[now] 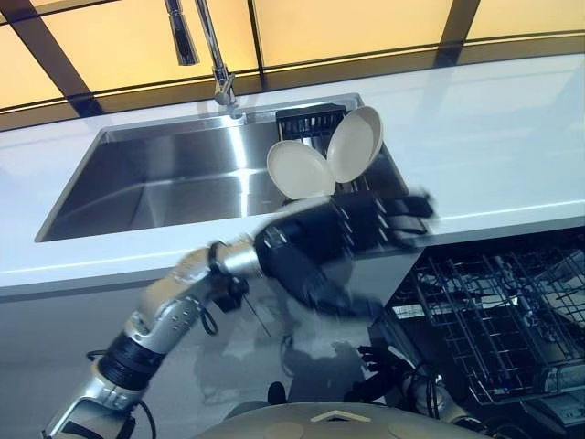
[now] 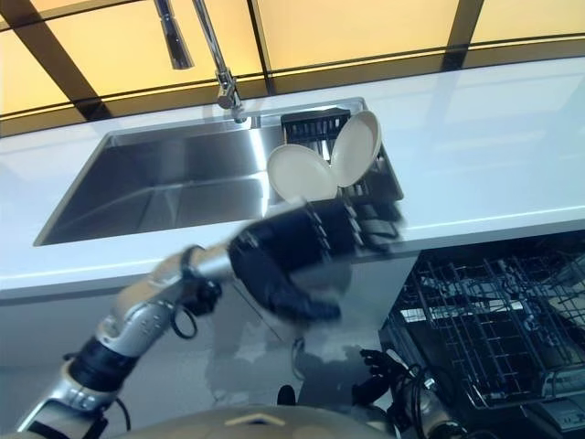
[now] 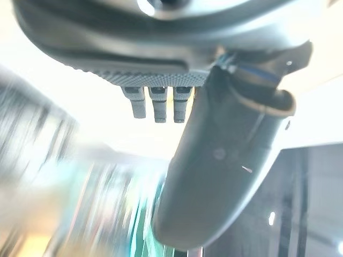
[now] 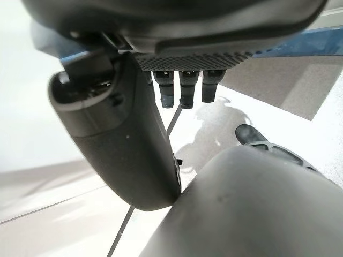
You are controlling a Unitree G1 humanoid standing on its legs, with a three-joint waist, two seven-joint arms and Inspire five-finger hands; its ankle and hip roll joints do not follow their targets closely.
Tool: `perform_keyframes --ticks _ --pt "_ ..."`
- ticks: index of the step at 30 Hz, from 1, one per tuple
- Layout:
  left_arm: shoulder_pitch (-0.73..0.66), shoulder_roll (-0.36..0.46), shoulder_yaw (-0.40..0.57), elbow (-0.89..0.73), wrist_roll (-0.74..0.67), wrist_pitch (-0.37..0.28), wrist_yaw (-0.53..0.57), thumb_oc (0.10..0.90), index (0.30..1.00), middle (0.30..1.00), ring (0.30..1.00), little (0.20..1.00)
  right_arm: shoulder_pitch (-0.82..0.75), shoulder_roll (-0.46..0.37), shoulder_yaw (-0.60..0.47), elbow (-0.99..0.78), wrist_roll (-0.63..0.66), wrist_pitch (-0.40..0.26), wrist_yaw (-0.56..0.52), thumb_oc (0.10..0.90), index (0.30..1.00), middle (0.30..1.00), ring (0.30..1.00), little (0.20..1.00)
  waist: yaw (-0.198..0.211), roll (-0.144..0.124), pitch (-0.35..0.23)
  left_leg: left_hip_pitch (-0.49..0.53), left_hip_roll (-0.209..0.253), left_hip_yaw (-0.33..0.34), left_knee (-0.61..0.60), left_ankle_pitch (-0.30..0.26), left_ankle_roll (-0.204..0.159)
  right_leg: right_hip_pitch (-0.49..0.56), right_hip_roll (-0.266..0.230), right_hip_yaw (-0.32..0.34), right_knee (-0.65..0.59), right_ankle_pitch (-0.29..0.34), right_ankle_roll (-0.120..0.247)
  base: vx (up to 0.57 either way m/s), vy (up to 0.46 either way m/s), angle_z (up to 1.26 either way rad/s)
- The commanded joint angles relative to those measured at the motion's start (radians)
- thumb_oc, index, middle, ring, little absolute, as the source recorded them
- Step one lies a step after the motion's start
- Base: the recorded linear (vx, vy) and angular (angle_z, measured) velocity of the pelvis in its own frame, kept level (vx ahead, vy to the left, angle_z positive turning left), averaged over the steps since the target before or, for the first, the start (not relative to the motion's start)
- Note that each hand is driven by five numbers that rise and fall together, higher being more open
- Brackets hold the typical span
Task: Pick up plates and place into dishwasher.
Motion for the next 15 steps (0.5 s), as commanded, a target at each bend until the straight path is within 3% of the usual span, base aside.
perform_keyframes --ticks 1,2,11,14,15 --pt "-0.122 0.004 0.093 -0.035 -0.086 -0.193 0.102 0.8 0.9 0.9 0.9 0.9 0.015 0.04 0.047 0.005 0.025 -0.036 0.0 0.8 0.9 0.9 0.9 0.9 0.024 -0.033 -0.006 0.039 -0.073 0.03 0.006 -0.137 0.044 -0.011 0.018 0.04 0.049 -0.076 0.027 0.0 0.0 0.0" --pt "-0.168 0.022 0.138 -0.018 -0.068 -0.2 0.187 0.8 0.9 0.9 0.9 0.9 0.009 0.047 0.048 0.018 0.03 -0.031 -0.001 0.8 0.9 0.9 0.9 0.9 0.027 -0.033 -0.014 0.038 -0.073 0.029 0.006 -0.136 0.044 -0.011 0.017 0.035 0.051 -0.08 0.026 0.02 -0.021 0.04" --pt "-0.321 0.11 0.215 0.078 0.072 -0.218 0.481 0.8 0.9 0.9 0.9 0.9 -0.009 0.055 0.063 0.034 0.043 -0.002 0.005 0.8 0.9 0.9 0.9 0.9 0.021 -0.025 -0.03 0.042 -0.074 0.041 0.006 -0.137 0.037 -0.007 0.015 0.033 0.049 -0.088 0.025 0.03 -0.006 0.03" --pt "-0.4 0.212 0.232 0.182 0.471 -0.203 0.622 0.8 0.9 0.9 0.9 0.9 -0.013 0.049 0.067 0.04 0.049 0.003 0.014 0.8 0.9 0.9 0.9 0.9 0.017 -0.018 -0.035 0.041 -0.073 0.051 0.006 -0.137 0.032 -0.009 0.014 0.033 0.049 -0.091 0.026 0.03 -0.002 0.0" --pt "-0.406 0.225 0.233 0.192 0.484 -0.198 0.623 0.8 0.9 0.9 0.9 0.9 -0.013 0.048 0.066 0.042 0.048 0.003 0.014 0.8 0.9 0.9 0.9 0.9 0.017 -0.018 -0.036 0.041 -0.073 0.051 0.006 -0.136 0.031 -0.009 0.014 0.033 0.049 -0.092 0.026 0.0 0.0 0.0"
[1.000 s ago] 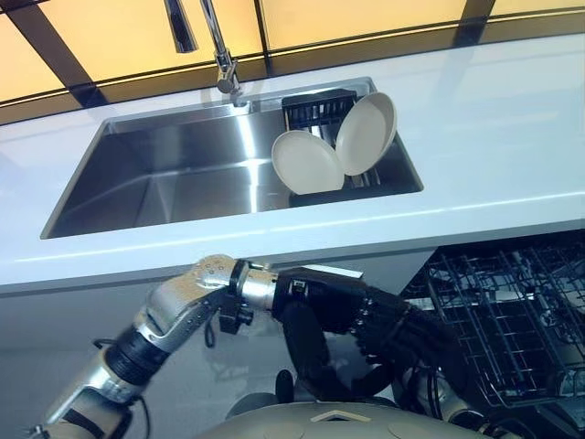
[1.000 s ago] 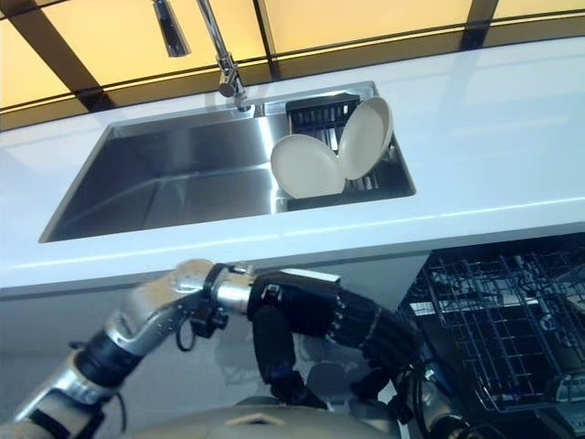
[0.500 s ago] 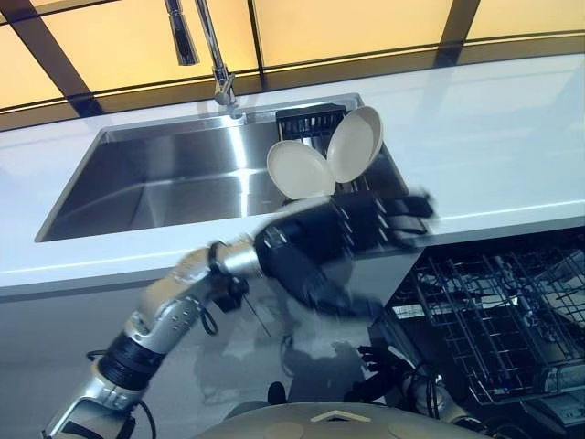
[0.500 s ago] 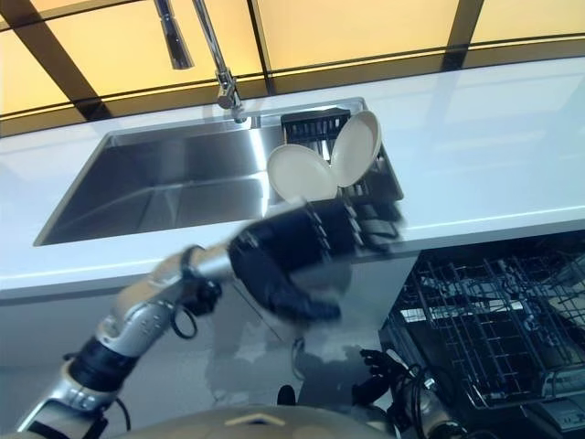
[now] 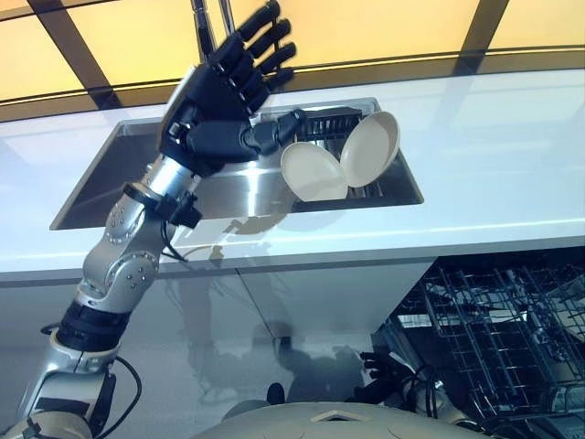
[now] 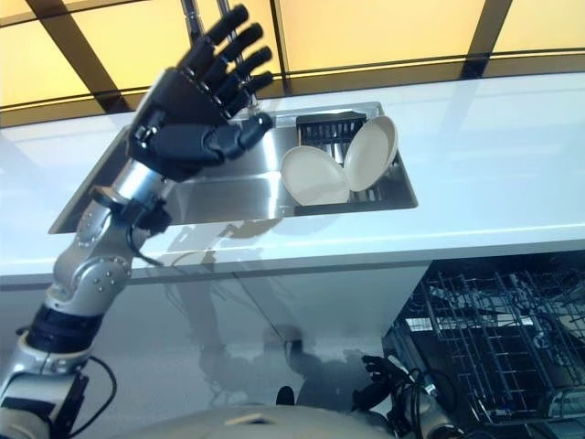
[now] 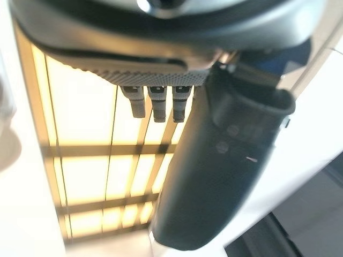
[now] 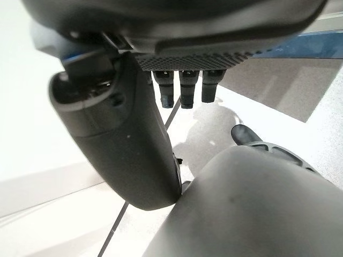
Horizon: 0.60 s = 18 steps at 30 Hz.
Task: Pick up plates and place into dishwasher.
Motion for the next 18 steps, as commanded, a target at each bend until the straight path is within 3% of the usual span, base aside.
perform_keyframes --ticks 1,2,3,4,7,8,9,10,11,18 --pt "-0.214 0.119 0.113 0.12 0.333 -0.074 0.101 0.8 0.9 0.9 0.9 0.9 -0.002 0.033 0.061 0.0 0.026 -0.02 0.013 0.8 0.9 0.9 0.9 0.9 -0.01 -0.015 -0.008 0.039 -0.07 0.061 0.005 -0.139 0.03 -0.015 0.018 0.034 0.049 -0.094 0.029 0.0 0.0 0.0" --pt "-0.227 0.143 0.109 0.14 0.368 -0.075 0.103 0.8 0.9 0.9 0.9 0.9 -0.002 0.031 0.061 0.002 0.026 -0.022 0.014 0.8 0.9 0.9 0.9 0.9 -0.01 -0.013 -0.009 0.038 -0.07 0.063 0.005 -0.138 0.029 -0.015 0.018 0.034 0.049 -0.094 0.029 0.03 0.001 -0.04" --pt "-0.276 0.228 0.078 0.205 0.478 -0.035 0.051 0.8 0.9 0.9 0.9 0.9 -0.005 0.023 0.061 0.007 0.027 -0.023 0.022 0.8 0.9 0.9 0.9 0.9 -0.012 -0.009 -0.009 0.036 -0.07 0.068 0.005 -0.136 0.027 -0.017 0.019 0.035 0.049 -0.093 0.031 0.02 0.0 -0.04" --pt "-0.301 0.277 0.05 0.237 0.512 -0.037 0.035 0.8 0.9 0.9 0.9 0.9 -0.004 0.018 0.061 0.006 0.027 -0.024 0.025 0.8 0.9 0.9 0.9 0.9 -0.014 -0.006 -0.009 0.036 -0.07 0.071 0.005 -0.136 0.027 -0.018 0.02 0.036 0.049 -0.093 0.032 0.0 0.0 0.0" --pt "-0.344 0.351 -0.004 0.284 0.592 -0.049 0.004 0.8 0.9 0.9 0.9 0.9 -0.001 0.01 0.058 0.005 0.024 -0.026 0.028 0.8 0.9 0.9 0.9 0.9 -0.017 0.001 -0.009 0.035 -0.07 0.073 0.005 -0.135 0.027 -0.02 0.021 0.038 0.05 -0.092 0.035 0.0 0.0 0.0" --pt "-0.39 0.409 -0.053 0.31 0.592 -0.05 -0.01 0.8 0.9 0.9 0.9 0.9 0.0 0.003 0.055 0.005 0.028 -0.028 0.032 0.8 0.9 0.9 0.9 0.9 -0.018 0.004 -0.007 0.034 -0.07 0.074 0.005 -0.135 0.027 -0.021 0.021 0.038 0.051 -0.091 0.038 0.0 0.0 0.0" --pt "-0.39 0.409 -0.053 0.31 0.592 -0.05 -0.01 0.8 0.9 0.9 0.9 0.9 0.0 0.003 0.055 0.005 0.028 -0.028 0.032 0.8 0.9 0.9 0.9 0.9 -0.018 0.004 -0.007 0.034 -0.07 0.074 0.005 -0.135 0.027 -0.021 0.021 0.038 0.051 -0.091 0.038 0.03 -0.009 0.02" --pt "-0.46 0.495 -0.146 0.349 0.697 -0.077 -0.043 0.8 0.9 0.9 0.9 0.9 0.003 -0.007 0.047 0.003 0.035 -0.023 0.034 0.8 0.9 0.9 0.9 0.9 -0.02 0.014 -0.003 0.032 -0.071 0.077 0.005 -0.134 0.027 -0.024 0.02 0.038 0.051 -0.087 0.043 0.03 -0.007 0.02" --pt "-0.488 0.526 -0.182 0.368 0.74 -0.103 -0.051 0.8 0.9 0.9 0.9 0.9 0.004 -0.012 0.042 -0.001 0.039 -0.019 0.034 0.8 0.9 0.9 0.9 0.9 -0.021 0.017 -0.001 0.031 -0.072 0.077 0.005 -0.134 0.028 -0.026 0.02 0.039 0.049 -0.084 0.045 0.05 -0.009 0.03" --pt "-0.619 0.661 -0.355 0.42 0.834 -0.195 -0.074 0.8 0.9 0.9 0.9 0.9 0.038 -0.041 0.015 -0.046 0.035 -0.013 0.015 0.8 0.9 0.9 0.9 0.9 -0.044 0.044 0.024 0.025 -0.077 0.092 0.005 -0.132 0.031 -0.045 0.017 0.056 0.049 -0.067 0.06 0.03 0.018 -0.02"
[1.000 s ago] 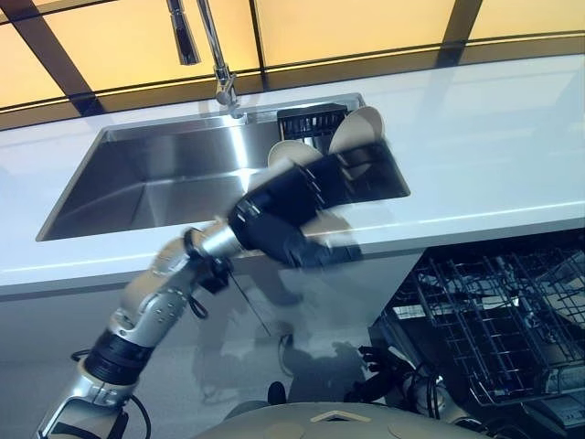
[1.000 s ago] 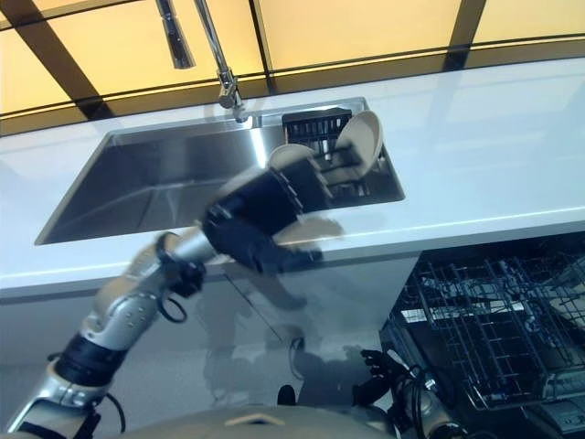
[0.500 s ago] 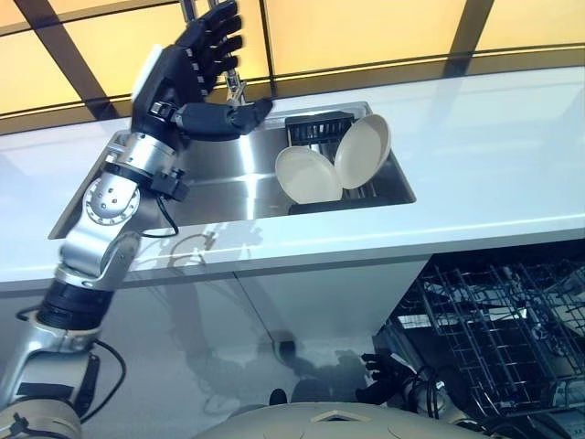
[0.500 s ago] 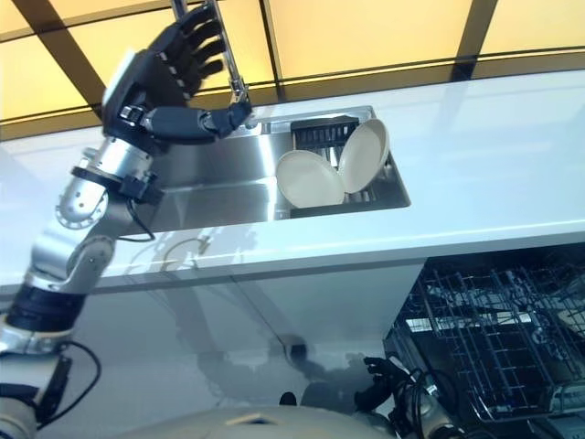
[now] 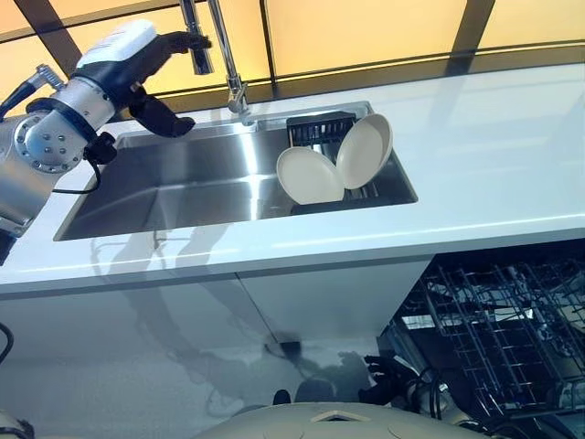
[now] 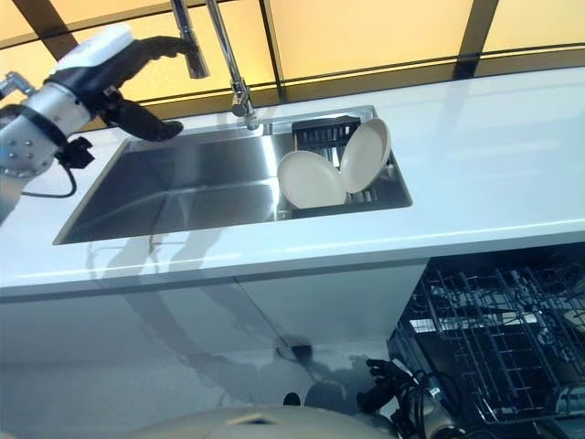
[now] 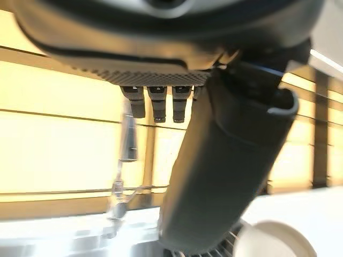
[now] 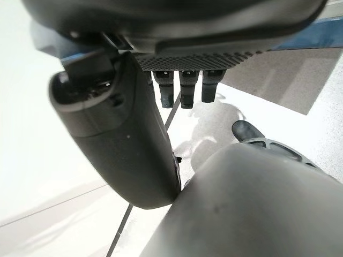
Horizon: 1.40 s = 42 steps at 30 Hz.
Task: Pick up plates and place into dishwasher.
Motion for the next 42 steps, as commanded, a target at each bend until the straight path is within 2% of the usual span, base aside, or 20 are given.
perform_keyframes --ticks 1,4,10,12,25,37,42 --pt "-0.211 0.102 0.047 0.075 0.092 -0.076 0.033 0.8 0.9 0.9 0.9 0.9 0.033 -0.028 0.017 -0.049 0.013 -0.009 0.008 0.8 0.9 0.9 0.9 0.9 -0.031 0.016 0.04 0.044 -0.077 0.076 0.007 -0.133 0.033 -0.022 0.024 0.048 0.049 -0.066 0.06 0.02 0.03 -0.11" --pt "-0.258 0.137 -0.031 0.073 0.231 -0.146 0.012 0.8 0.9 0.9 0.9 0.9 0.041 -0.045 0.006 -0.059 0.008 -0.009 0.006 0.8 0.9 0.9 0.9 0.9 -0.048 0.027 0.056 0.039 -0.078 0.086 0.007 -0.13 0.034 -0.035 0.022 0.061 0.05 -0.058 0.064 0.02 0.06 -0.1" --pt "-0.318 0.143 -0.094 0.03 0.224 -0.165 0.024 0.8 0.9 0.9 0.9 0.9 0.047 -0.065 -0.01 -0.077 0.002 -0.011 0.011 0.8 0.9 0.9 0.9 0.9 -0.063 0.029 0.077 0.031 -0.078 0.098 0.007 -0.127 0.037 -0.056 0.021 0.078 0.057 -0.051 0.066 0.01 0.041 -0.06" --pt "-0.319 0.137 -0.101 0.024 0.259 -0.199 0.019 0.8 0.9 0.9 0.9 0.9 0.045 -0.069 -0.013 -0.078 -0.001 -0.017 0.006 0.8 0.9 0.9 0.9 0.9 -0.071 0.027 0.086 0.028 -0.078 0.103 0.007 -0.126 0.038 -0.065 0.023 0.087 0.06 -0.048 0.067 0.0 0.029 -0.08" --pt "-0.34 0.091 -0.142 0.067 0.349 -0.239 -0.023 0.8 0.9 0.9 0.9 0.9 0.035 -0.1 -0.034 -0.114 0.011 -0.04 -0.004 0.8 0.9 0.9 0.9 0.9 -0.108 0.022 0.142 0.001 -0.076 0.135 0.007 -0.118 0.04 -0.111 0.024 0.121 0.066 -0.029 0.072 -0.04 0.022 -0.09" --pt "-0.327 0.084 -0.156 0.114 0.383 -0.28 -0.019 0.8 0.9 0.9 0.9 0.9 0.031 -0.108 -0.047 -0.125 0.014 -0.042 -0.002 0.8 0.9 0.9 0.9 0.9 -0.109 0.025 0.157 -0.009 -0.081 0.141 0.015 -0.115 0.037 -0.11 0.016 0.111 0.063 -0.028 0.071 -0.01 0.005 0.0" --pt "-0.305 0.072 -0.133 0.113 0.354 -0.263 -0.008 0.8 0.9 0.9 0.9 0.9 0.026 -0.108 -0.052 -0.125 0.017 -0.04 -0.004 0.8 0.9 0.9 0.9 0.9 -0.109 0.024 0.16 -0.01 -0.082 0.143 0.016 -0.116 0.037 -0.112 0.016 0.109 0.066 -0.031 0.07 0.0 0.006 0.0"
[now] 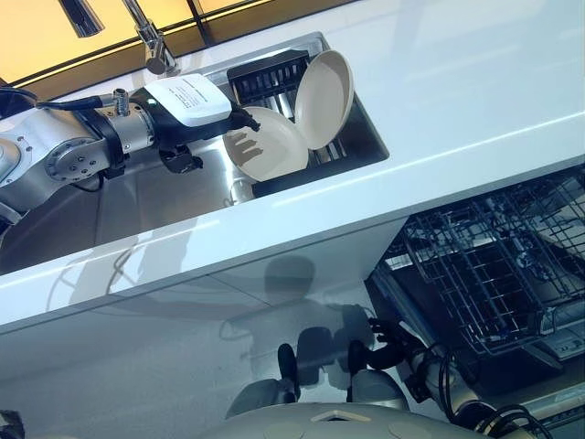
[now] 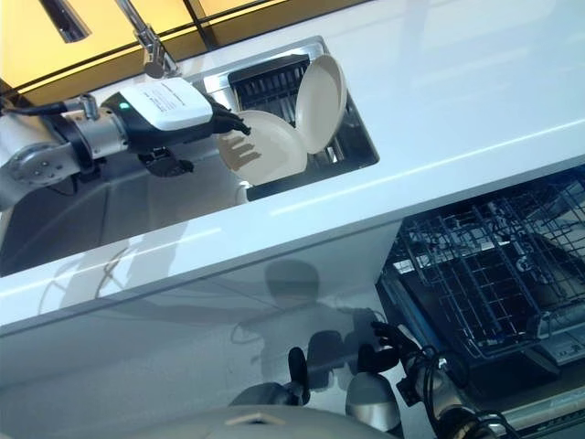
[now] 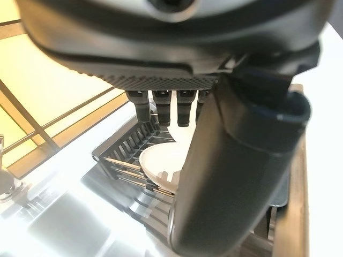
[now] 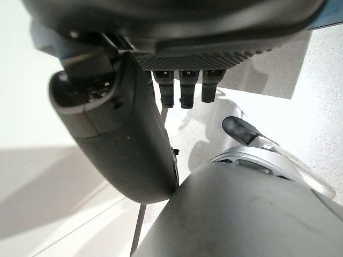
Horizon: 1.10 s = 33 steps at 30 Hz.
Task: Pick up plates and place into dishwasher.
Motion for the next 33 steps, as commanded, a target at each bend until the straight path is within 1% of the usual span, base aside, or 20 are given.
perform_keyframes --ticks 1,3,4,7,8,10,17,23,24,25,27,28,29,30,31,33 --pt "-0.153 0.009 0.097 0.09 -0.035 0.026 0.062 0.8 0.9 0.9 0.9 0.9 0.064 -0.05 -0.003 -0.013 0.0 -0.006 0.002 0.8 0.9 0.9 0.9 0.9 -0.004 -0.011 -0.012 0.023 -0.084 0.054 0.012 -0.113 0.039 -0.046 0.005 0.04 0.062 -0.052 0.079 0.0 0.0 0.0" --pt "-0.146 0.006 0.1 0.09 -0.039 0.025 0.072 0.8 0.9 0.9 0.9 0.9 0.063 -0.05 -0.004 -0.013 0.0 -0.007 0.0 0.8 0.9 0.9 0.9 0.9 -0.004 -0.013 -0.011 0.023 -0.084 0.053 0.012 -0.112 0.039 -0.046 0.005 0.041 0.064 -0.053 0.079 0.0 0.0 0.0" --pt "-0.135 -0.003 0.107 0.099 -0.051 0.017 0.093 0.8 0.9 0.9 0.9 0.9 0.061 -0.047 -0.002 -0.018 0.007 -0.004 -0.002 0.8 0.9 0.9 0.9 0.9 -0.005 -0.017 -0.01 0.023 -0.084 0.055 0.011 -0.113 0.04 -0.045 0.006 0.042 0.062 -0.053 0.08 0.0 0.0 0.0" --pt "-0.127 -0.015 0.113 0.108 -0.052 0.011 0.1 0.8 0.9 0.9 0.9 0.9 0.061 -0.043 0.001 -0.02 0.009 -0.002 -0.006 0.8 0.9 0.9 0.9 0.9 -0.007 -0.021 -0.011 0.025 -0.083 0.058 0.009 -0.114 0.041 -0.045 0.007 0.044 0.061 -0.052 0.082 0.0 0.0 0.0" --pt "-0.116 -0.028 0.118 0.126 -0.048 -0.006 0.109 0.8 0.9 0.9 0.9 0.9 0.06 -0.038 -0.001 -0.009 0.008 -0.008 -0.011 0.8 0.9 0.9 0.9 0.9 -0.011 -0.026 -0.011 0.028 -0.082 0.062 0.007 -0.115 0.043 -0.046 0.009 0.049 0.06 -0.048 0.083 0.0 0.0 0.0" --pt "-0.116 -0.033 0.118 0.135 -0.047 -0.013 0.113 0.8 0.9 0.9 0.9 0.9 0.059 -0.039 -0.001 -0.008 0.01 -0.007 -0.011 0.8 0.9 0.9 0.9 0.9 -0.012 -0.028 -0.011 0.029 -0.081 0.064 0.007 -0.115 0.044 -0.046 0.011 0.052 0.058 -0.047 0.084 0.0 0.0 0.0" --pt "-0.117 -0.07 0.09 0.205 -0.027 -0.053 0.187 0.8 0.9 0.9 0.9 0.9 0.06 -0.041 -0.008 -0.009 0.009 -0.023 -0.027 0.8 0.9 0.9 0.9 0.9 -0.031 -0.034 -0.001 0.035 -0.076 0.087 0.008 -0.12 0.046 -0.047 0.015 0.066 0.06 -0.043 0.086 0.0 0.001 0.0" --pt "-0.099 -0.077 0.082 0.235 -0.047 -0.065 0.213 0.8 0.9 0.9 0.9 0.9 0.062 -0.055 -0.016 -0.031 0.021 -0.038 -0.022 0.8 0.9 0.9 0.9 0.9 -0.042 -0.039 0.013 0.035 -0.072 0.101 0.011 -0.12 0.045 -0.049 0.016 0.075 0.058 -0.039 0.087 0.0 0.015 -0.08" --pt "-0.095 -0.078 0.083 0.243 -0.048 -0.069 0.215 0.641 0.764 0.764 0.764 0.741 0.062 -0.057 -0.017 -0.034 0.025 -0.04 -0.022 0.8 0.9 0.9 0.9 0.9 -0.044 -0.039 0.014 0.035 -0.071 0.103 0.011 -0.12 0.045 -0.049 0.016 0.076 0.058 -0.038 0.087 0.01 0.023 -0.12" --pt "-0.089 -0.08 0.083 0.259 -0.053 -0.077 0.223 0.449 0.599 0.599 0.599 0.549 0.062 -0.06 -0.022 -0.039 0.03 -0.041 -0.022 0.8 0.9 0.9 0.9 0.9 -0.047 -0.04 0.017 0.035 -0.07 0.106 0.011 -0.12 0.044 -0.05 0.016 0.078 0.057 -0.037 0.087 0.01 0.017 -0.09" --pt "-0.082 -0.081 0.084 0.264 -0.052 -0.078 0.225 0.429 0.582 0.582 0.582 0.529 0.063 -0.061 -0.024 -0.044 0.036 -0.042 -0.024 0.8 0.9 0.9 0.9 0.9 -0.048 -0.04 0.02 0.034 -0.069 0.109 0.012 -0.119 0.044 -0.052 0.016 0.079 0.058 -0.035 0.088 0.01 0.011 -0.07" --pt "-0.078 -0.082 0.084 0.27 -0.049 -0.081 0.229 0.333 0.5 0.5 0.5 0.433 0.063 -0.063 -0.027 -0.048 0.042 -0.043 -0.025 0.8 0.9 0.9 0.9 0.9 -0.05 -0.041 0.024 0.033 -0.068 0.112 0.012 -0.118 0.044 -0.054 0.016 0.08 0.058 -0.035 0.089 0.0 0.009 -0.05" --pt "-0.076 -0.085 0.082 0.278 -0.044 -0.084 0.234 0.213 0.396 0.396 0.396 0.313 0.062 -0.065 -0.03 -0.05 0.044 -0.044 -0.023 0.8 0.9 0.9 0.9 0.9 -0.052 -0.041 0.025 0.033 -0.068 0.113 0.012 -0.118 0.044 -0.054 0.017 0.082 0.058 -0.034 0.089 0.0 0.01 -0.03" --pt "-0.072 -0.086 0.082 0.283 -0.044 -0.083 0.238 0.147 0.34 0.34 0.34 0.247 0.063 -0.066 -0.032 -0.055 0.046 -0.043 -0.022 0.8 0.9 0.9 0.9 0.9 -0.053 -0.042 0.027 0.033 -0.067 0.115 0.012 -0.118 0.043 -0.055 0.017 0.083 0.058 -0.034 0.089 0.0 0.0 0.0" --pt "-0.069 -0.087 0.082 0.292 -0.045 -0.083 0.24 0.116 0.314 0.314 0.314 0.216 0.064 -0.068 -0.033 -0.061 0.048 -0.042 -0.022 0.8 0.9 0.9 0.9 0.9 -0.055 -0.042 0.029 0.032 -0.066 0.117 0.013 -0.118 0.043 -0.056 0.017 0.083 0.058 -0.033 0.089 0.0 0.0 0.0" --pt "-0.062 -0.092 0.082 0.308 -0.045 -0.084 0.247 0.133 0.328 0.328 0.328 0.233 0.067 -0.072 -0.038 -0.071 0.054 -0.044 -0.021 0.8 0.9 0.9 0.9 0.9 -0.06 -0.043 0.035 0.03 -0.065 0.121 0.014 -0.119 0.043 -0.06 0.017 0.085 0.06 -0.033 0.089 0.0 0.006 -0.02"
